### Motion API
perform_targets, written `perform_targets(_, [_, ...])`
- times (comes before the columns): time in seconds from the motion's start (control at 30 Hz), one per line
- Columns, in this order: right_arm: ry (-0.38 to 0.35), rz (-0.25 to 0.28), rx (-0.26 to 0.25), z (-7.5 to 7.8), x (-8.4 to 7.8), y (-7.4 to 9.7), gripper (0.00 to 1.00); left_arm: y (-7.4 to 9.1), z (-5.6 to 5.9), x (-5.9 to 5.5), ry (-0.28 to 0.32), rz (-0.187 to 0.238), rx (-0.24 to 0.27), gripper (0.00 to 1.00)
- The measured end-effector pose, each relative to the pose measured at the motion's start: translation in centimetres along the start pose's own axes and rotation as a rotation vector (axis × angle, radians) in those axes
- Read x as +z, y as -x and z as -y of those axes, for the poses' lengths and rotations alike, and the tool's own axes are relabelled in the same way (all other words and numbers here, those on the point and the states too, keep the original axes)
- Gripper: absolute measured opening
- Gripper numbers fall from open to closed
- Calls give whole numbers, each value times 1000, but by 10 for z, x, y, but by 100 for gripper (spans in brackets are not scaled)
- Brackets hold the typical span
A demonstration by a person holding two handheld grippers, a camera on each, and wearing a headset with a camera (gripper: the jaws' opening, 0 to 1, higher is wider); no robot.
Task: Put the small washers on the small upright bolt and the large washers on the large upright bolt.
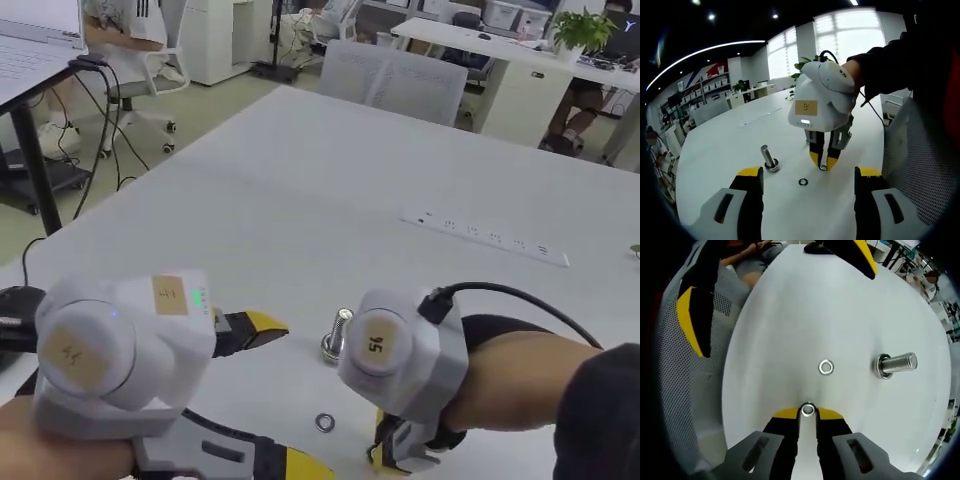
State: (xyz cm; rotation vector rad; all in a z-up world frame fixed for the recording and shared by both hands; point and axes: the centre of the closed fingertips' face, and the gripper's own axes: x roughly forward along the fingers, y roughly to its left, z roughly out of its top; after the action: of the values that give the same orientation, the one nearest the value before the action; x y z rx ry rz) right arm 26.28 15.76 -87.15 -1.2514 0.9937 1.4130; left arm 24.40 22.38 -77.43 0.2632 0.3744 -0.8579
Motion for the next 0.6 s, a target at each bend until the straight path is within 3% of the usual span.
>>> perform_targets(0.6, [-52, -11, 3, -4, -27, 5, 13, -2, 1, 0, -2, -4, -10, 74])
